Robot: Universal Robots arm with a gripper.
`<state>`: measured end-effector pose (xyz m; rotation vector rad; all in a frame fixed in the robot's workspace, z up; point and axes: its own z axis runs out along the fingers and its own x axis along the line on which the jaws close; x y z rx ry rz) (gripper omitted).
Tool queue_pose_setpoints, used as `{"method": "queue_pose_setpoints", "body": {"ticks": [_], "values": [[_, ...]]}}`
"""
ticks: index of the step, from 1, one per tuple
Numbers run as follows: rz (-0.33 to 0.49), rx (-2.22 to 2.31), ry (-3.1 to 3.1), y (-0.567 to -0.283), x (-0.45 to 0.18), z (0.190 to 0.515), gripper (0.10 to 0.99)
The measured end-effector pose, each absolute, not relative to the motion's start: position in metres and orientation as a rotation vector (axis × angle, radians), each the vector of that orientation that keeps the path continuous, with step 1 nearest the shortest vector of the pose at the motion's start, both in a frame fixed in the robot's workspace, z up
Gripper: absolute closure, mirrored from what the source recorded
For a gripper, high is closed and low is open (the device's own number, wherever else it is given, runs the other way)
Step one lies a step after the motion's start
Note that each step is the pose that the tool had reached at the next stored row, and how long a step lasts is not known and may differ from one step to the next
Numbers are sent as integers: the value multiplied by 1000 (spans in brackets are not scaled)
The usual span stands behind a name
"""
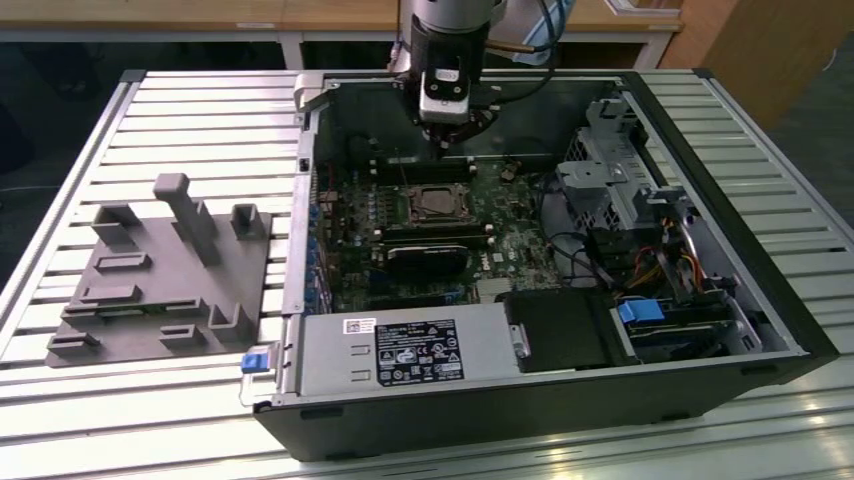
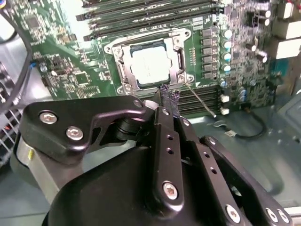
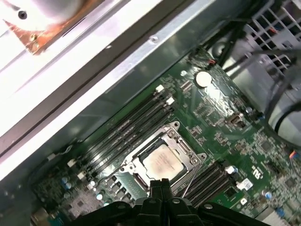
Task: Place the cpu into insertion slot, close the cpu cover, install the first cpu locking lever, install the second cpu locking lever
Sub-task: 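Install the first cpu locking lever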
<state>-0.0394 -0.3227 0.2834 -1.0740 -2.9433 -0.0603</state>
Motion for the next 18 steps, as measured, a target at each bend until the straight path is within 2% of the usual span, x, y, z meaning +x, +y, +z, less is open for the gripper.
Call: {"method": "queue_pose_setpoints", "body": {"ticks": [18], "values": [[-57,-579,-3073,-323,-39,280,980]]}}
